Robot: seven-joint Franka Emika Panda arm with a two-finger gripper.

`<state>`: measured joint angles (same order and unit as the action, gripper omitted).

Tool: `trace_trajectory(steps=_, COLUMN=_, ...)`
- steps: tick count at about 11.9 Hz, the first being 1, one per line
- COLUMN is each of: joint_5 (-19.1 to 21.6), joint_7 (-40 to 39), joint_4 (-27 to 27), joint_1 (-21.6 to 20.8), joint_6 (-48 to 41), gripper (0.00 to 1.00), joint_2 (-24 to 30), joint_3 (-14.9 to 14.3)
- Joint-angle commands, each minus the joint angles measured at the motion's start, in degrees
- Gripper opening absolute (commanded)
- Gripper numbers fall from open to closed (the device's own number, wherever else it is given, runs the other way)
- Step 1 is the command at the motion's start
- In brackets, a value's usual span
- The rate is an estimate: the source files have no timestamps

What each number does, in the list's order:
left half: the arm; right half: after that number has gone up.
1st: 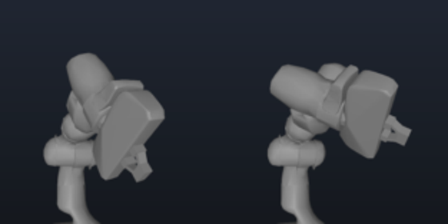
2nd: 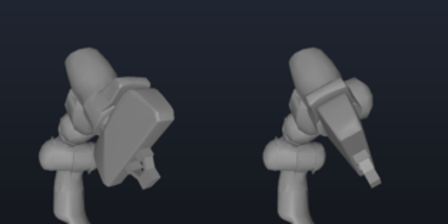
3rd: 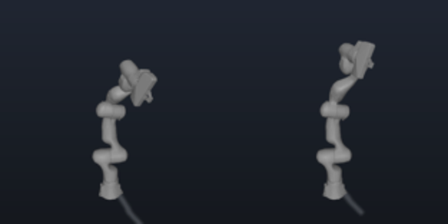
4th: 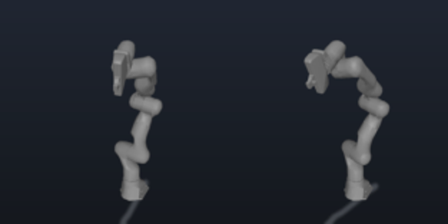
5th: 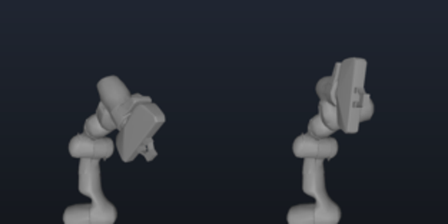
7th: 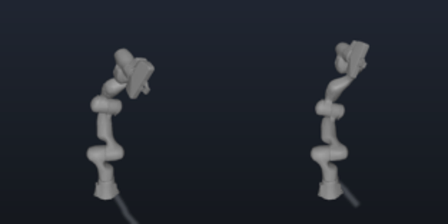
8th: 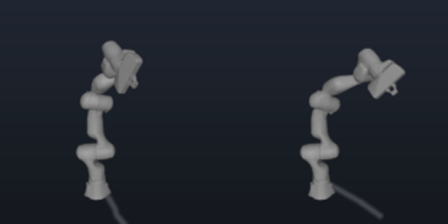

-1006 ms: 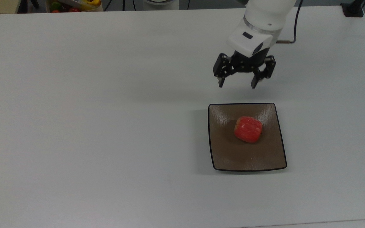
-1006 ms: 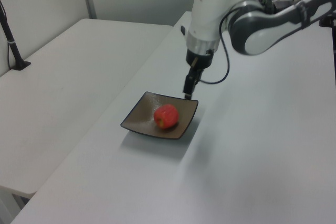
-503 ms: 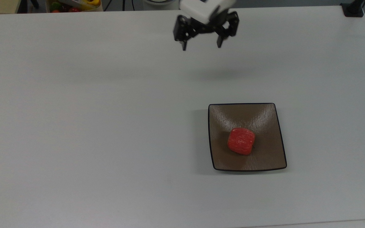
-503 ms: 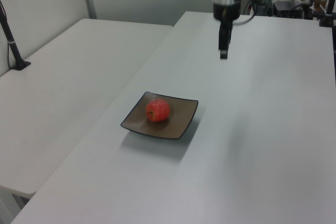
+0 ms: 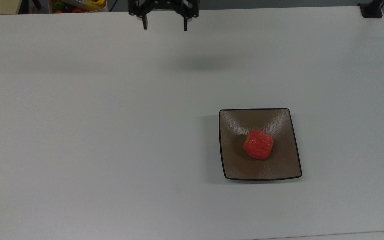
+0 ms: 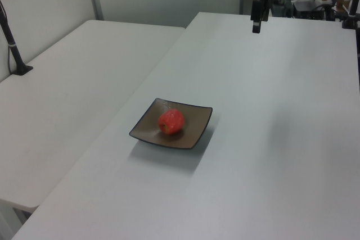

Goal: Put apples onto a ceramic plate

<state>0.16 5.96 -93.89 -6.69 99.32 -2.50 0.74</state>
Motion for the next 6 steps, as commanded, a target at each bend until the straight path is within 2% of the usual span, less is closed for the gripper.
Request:
trace_trajectory(steps=1, joint_5=1.77, joint_7=-0.86, joint_4=-3.31, joint_1=2.11, joint_6=3.15, gripper=1.0, joint_2=1.62, joint_3=-0.12)
trace_trajectory(steps=6, joint_5=1.07, joint_7=-1.39, joint_4=-3.84, joint_1=2.03, joint_6=2.72, gripper=1.0, joint_2=1.97, joint_3=-0.04)
